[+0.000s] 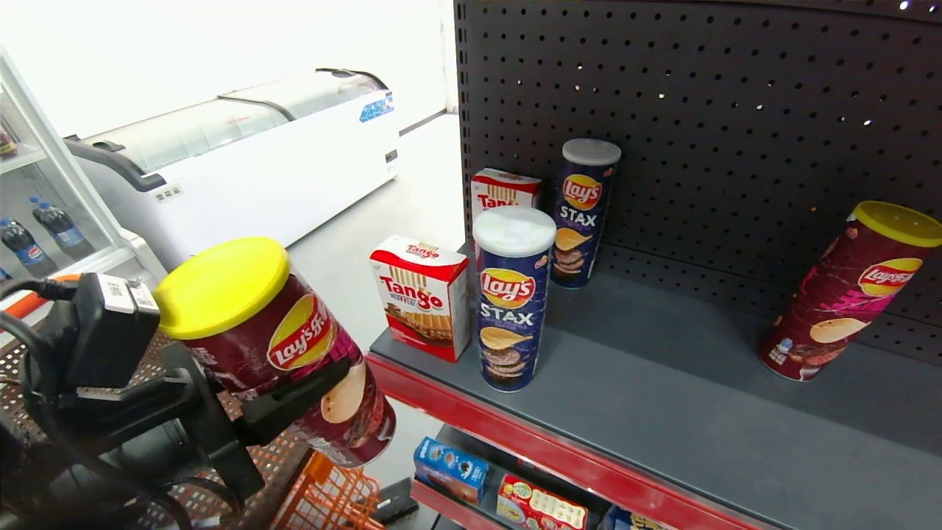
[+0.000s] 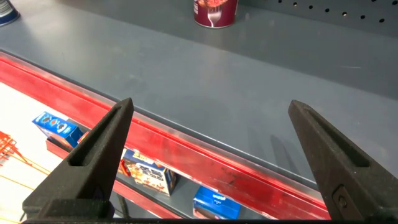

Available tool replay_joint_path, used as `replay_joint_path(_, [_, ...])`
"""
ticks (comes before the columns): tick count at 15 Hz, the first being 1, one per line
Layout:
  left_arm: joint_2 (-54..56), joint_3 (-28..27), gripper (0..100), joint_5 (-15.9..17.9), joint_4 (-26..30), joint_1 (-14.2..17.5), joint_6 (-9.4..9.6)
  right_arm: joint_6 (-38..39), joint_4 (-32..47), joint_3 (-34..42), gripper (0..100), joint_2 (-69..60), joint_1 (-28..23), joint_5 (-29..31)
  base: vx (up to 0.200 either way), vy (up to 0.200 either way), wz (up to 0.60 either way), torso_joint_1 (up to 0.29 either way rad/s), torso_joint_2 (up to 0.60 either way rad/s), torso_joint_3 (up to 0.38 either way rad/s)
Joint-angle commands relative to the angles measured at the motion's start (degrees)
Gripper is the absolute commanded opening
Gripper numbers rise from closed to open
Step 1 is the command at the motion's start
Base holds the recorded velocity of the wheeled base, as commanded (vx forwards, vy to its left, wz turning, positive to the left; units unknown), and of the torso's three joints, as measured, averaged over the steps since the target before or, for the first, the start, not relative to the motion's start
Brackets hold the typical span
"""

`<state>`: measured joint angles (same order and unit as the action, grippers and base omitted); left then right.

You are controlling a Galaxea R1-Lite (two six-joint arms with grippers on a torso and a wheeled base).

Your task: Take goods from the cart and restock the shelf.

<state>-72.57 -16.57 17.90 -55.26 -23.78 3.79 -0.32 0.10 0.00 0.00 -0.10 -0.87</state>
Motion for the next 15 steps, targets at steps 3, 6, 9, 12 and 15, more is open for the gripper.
replay_joint_path(3, [0.32, -1.27, 0, -0.05, 5.87, -6.71, 0.08, -0.03, -0.01, 0.0, 100, 0.0, 0.01, -0.01, 0.0, 0.0, 0.0, 0.0, 0.0, 0.0])
replay_joint_path(6, [0.24, -1.1, 0, -0.23, 7.97, -9.79, 1.22, -0.03, -0.01, 0.0, 100, 0.0, 0.01, -0.01, 0.0, 0.0, 0.0, 0.0, 0.0, 0.0])
replay_joint_path(9, [-1.26, -2.33, 0, -0.14, 8.06, -10.23, 2.27, -0.03, -0.01, 0.0, 100, 0.0, 0.01, 0.07, 0.0, 0.0, 0.0, 0.0, 0.0, 0.0])
replay_joint_path(12, [-1.61, -3.21, 0, 0.21, 8.15, -10.32, 2.27, -0.03, -0.01, 0.0, 100, 0.0, 0.01, -0.01, 0.0, 0.0, 0.0, 0.0, 0.0, 0.0])
replay_joint_path(15, [-3.02, -6.46, 0, 3.81, 8.24, -11.11, 2.89, -0.03, -0.01, 0.0, 100, 0.0, 0.01, -0.01, 0.0, 0.0, 0.0, 0.0, 0.0, 0.0])
